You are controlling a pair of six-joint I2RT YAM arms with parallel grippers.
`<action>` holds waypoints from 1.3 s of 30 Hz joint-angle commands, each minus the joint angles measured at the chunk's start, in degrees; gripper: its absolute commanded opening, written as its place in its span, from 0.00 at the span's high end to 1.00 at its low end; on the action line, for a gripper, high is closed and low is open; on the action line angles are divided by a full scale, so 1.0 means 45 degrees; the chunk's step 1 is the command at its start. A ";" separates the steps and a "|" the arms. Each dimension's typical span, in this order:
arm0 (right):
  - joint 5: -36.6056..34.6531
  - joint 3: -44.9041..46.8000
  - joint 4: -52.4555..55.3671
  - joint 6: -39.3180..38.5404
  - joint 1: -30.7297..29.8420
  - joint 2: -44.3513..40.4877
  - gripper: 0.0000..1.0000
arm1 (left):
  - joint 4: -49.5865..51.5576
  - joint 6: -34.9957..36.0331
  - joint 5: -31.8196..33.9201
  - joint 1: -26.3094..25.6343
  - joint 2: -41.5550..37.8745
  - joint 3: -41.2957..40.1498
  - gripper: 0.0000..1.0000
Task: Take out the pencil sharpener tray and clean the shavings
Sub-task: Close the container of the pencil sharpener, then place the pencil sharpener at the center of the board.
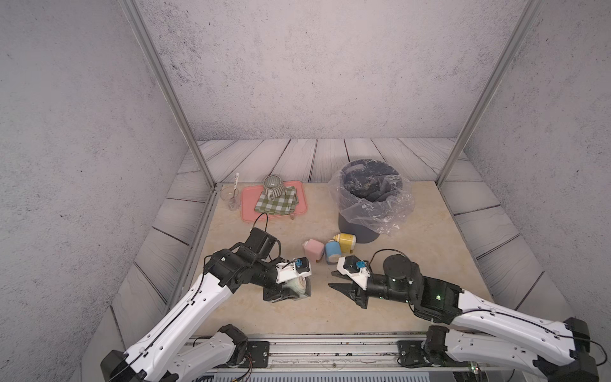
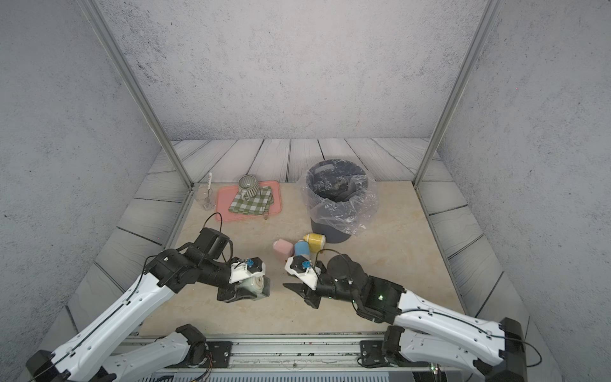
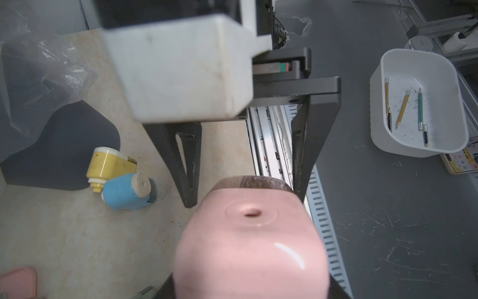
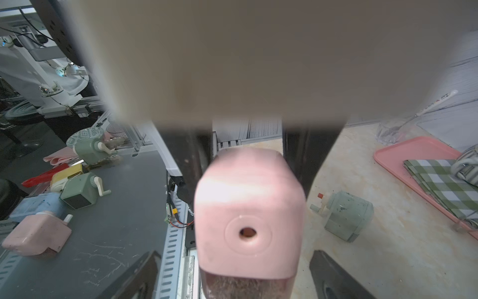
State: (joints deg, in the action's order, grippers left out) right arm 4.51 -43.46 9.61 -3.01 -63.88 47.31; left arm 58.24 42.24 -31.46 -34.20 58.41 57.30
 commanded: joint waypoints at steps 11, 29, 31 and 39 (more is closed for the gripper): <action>-0.5164 0.0694 0.2784 0.0371 0.0142 -0.3798 0.47 | -0.0063 -0.0099 0.5859 0.0021 0.4324 0.0512 1.00; -0.5026 0.0654 0.3407 0.1450 0.0135 -0.3726 0.45 | -0.4284 -0.1388 0.6811 0.1205 0.5594 -0.0467 1.00; -0.5006 0.0684 0.3411 0.1507 0.0152 -0.3755 0.45 | -0.4770 -0.1689 0.6845 0.1446 0.5660 -0.0623 1.00; -0.4812 0.0617 0.3432 0.1472 0.0138 -0.3743 0.45 | -0.5326 -0.2710 0.6040 0.2659 0.6355 -0.0537 1.00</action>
State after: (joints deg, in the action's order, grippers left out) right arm -17.67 -40.60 24.36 3.05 -63.31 30.89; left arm 35.86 33.04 -2.04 -24.01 85.78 54.70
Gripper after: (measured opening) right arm 0.548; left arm 0.605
